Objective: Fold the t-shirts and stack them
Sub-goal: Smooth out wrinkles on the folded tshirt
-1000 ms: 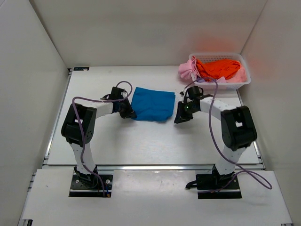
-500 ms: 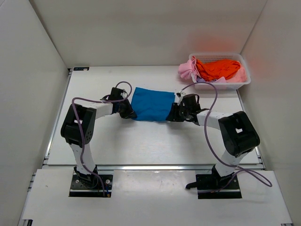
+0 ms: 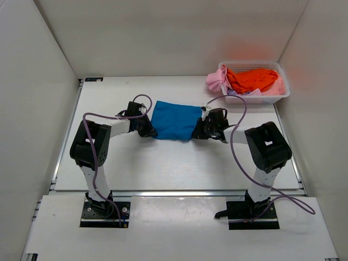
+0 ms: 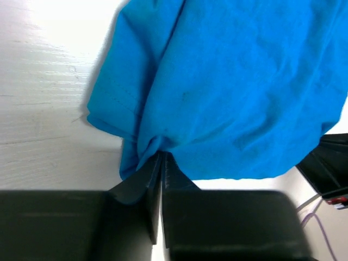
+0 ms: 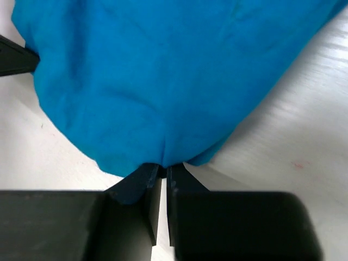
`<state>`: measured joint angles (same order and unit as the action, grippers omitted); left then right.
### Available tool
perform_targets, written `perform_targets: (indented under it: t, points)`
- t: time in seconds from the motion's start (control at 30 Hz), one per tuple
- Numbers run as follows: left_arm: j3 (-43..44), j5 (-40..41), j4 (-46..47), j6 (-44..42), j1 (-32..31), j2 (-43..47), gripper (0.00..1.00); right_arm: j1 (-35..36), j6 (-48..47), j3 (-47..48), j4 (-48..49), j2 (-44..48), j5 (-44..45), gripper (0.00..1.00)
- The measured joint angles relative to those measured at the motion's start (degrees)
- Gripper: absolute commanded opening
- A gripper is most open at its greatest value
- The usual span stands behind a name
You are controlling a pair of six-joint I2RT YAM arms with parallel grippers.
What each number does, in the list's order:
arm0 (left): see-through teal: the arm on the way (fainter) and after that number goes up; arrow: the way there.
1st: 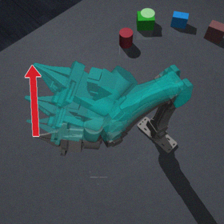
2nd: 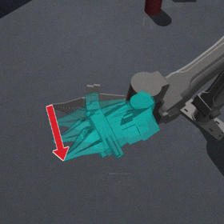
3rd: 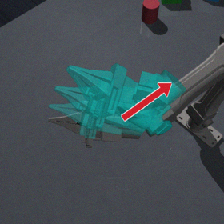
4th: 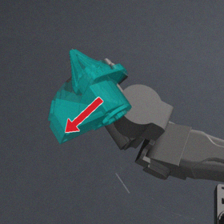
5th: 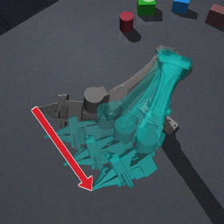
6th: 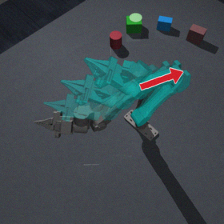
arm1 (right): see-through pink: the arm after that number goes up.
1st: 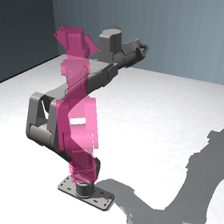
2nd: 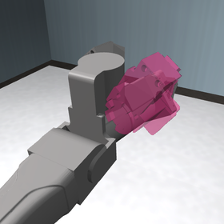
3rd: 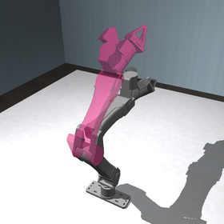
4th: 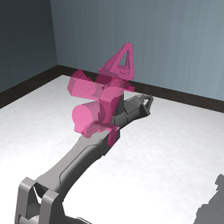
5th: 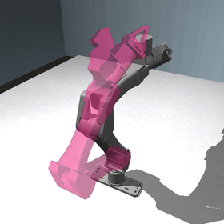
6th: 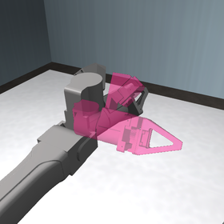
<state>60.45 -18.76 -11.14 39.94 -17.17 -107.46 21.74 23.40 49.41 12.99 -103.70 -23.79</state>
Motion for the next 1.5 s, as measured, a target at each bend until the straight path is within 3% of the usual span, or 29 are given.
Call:
perform_targets:
  t: [0.03, 0.07, 0.47, 0.67, 0.7, 0.73, 0.8, 0.87, 0.97, 1.07, 1.13, 1.2, 1.37, 1.5]
  points:
    - [-0.04, 0.00, -0.02, 0.07, 0.02, 0.00, 0.03, -0.02, 0.28, 0.46, 0.00, -0.68, -0.70, 0.00]
    - [-0.09, 0.00, -0.07, 0.07, 0.09, 0.00, 0.00, -0.02, 0.37, 0.92, -0.24, -1.03, -1.11, 0.00]
    - [0.37, 0.15, -1.11, -1.60, 0.22, 0.00, 0.00, -0.39, 1.01, 1.38, -15.54, 7.10, 0.81, 0.00]
    - [0.46, 0.15, -1.38, -1.92, 0.22, 0.00, 0.00, -1.92, 2.73, 1.40, -23.17, 5.22, -0.20, 0.00]
    - [0.46, 0.09, -1.46, -2.01, 0.22, 0.00, 0.05, -2.14, 3.48, 1.40, -24.02, 4.68, -1.03, 0.00]
    - [0.48, -0.04, -1.51, -2.08, 0.24, 0.00, 0.20, -2.38, 3.82, 1.70, -25.00, 4.55, -1.55, 0.01]
    - [0.48, -0.74, -1.73, -2.12, 0.35, 0.00, 0.31, -2.34, 3.91, 2.08, -26.71, 4.61, -1.29, 0.14]
    - [0.52, -1.77, -1.73, -2.25, 0.57, 0.22, 0.39, -2.27, 4.28, 2.03, -28.06, 5.49, -1.09, 0.33]
    - [1.11, -1.88, -2.99, -2.71, 1.18, 0.85, 0.41, -2.99, 4.39, 0.66, -28.65, 8.63, -0.31, 0.45]
    - [2.89, -1.81, -5.33, -3.08, 1.62, 1.38, 0.42, -5.18, 4.90, -1.38, -28.35, 12.33, -0.46, 0.47]
    - [4.63, -1.57, -6.49, -3.15, 1.84, 2.10, 0.40, -6.93, 5.16, -1.55, -27.82, 14.36, -0.66, 0.35]
    - [7.34, -1.27, -7.13, -3.17, 1.70, 2.45, 0.37, -8.39, 5.07, -0.87, -26.36, 15.06, -1.20, 0.00]
    - [18.67, -1.53, -7.21, -2.78, 0.00, 0.00, 0.31, -10.43, 5.99, 4.07, -22.95, 10.86, -4.63, 0.00]
    - [29.44, -2.10, -5.88, -1.46, -1.55, -7.04, 0.28, -8.68, 6.75, 8.76, -20.35, 5.07, -8.85, 0.00]
